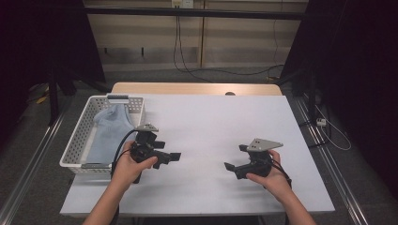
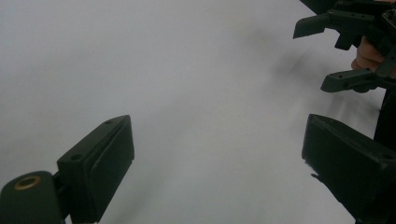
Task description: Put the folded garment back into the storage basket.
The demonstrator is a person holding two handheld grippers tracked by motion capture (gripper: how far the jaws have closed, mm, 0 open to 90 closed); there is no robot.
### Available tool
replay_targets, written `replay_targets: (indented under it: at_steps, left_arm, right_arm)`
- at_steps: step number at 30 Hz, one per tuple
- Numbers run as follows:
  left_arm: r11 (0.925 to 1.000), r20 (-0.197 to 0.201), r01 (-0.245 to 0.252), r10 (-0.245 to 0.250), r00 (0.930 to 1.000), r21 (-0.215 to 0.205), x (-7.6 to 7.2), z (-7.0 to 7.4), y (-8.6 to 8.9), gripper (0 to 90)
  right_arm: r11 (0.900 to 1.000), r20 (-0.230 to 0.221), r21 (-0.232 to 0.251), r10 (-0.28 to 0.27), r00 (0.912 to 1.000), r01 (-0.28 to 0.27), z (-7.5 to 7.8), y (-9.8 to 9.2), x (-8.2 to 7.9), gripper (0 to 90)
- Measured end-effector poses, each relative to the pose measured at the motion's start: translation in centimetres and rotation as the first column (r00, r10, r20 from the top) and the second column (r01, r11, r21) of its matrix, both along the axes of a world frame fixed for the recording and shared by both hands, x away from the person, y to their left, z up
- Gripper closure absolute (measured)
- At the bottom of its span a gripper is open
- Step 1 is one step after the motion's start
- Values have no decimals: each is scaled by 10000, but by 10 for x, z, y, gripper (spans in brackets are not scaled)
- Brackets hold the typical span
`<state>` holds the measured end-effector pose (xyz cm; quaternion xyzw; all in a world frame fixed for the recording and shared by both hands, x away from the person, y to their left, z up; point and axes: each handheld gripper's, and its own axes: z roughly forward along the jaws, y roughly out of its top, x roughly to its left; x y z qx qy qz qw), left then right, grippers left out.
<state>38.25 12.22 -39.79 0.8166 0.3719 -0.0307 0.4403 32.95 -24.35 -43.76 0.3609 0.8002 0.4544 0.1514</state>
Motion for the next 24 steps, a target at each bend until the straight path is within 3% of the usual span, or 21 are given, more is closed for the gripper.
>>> replay_targets:
  at_steps: [24]
  left_arm:
    - [9994, 154, 238, -242, 9996, 236, -4, -10, -3, 87]
  right_arm:
    - [10000, -20, 15, 57, 10000, -57, 0, 0, 0, 73]
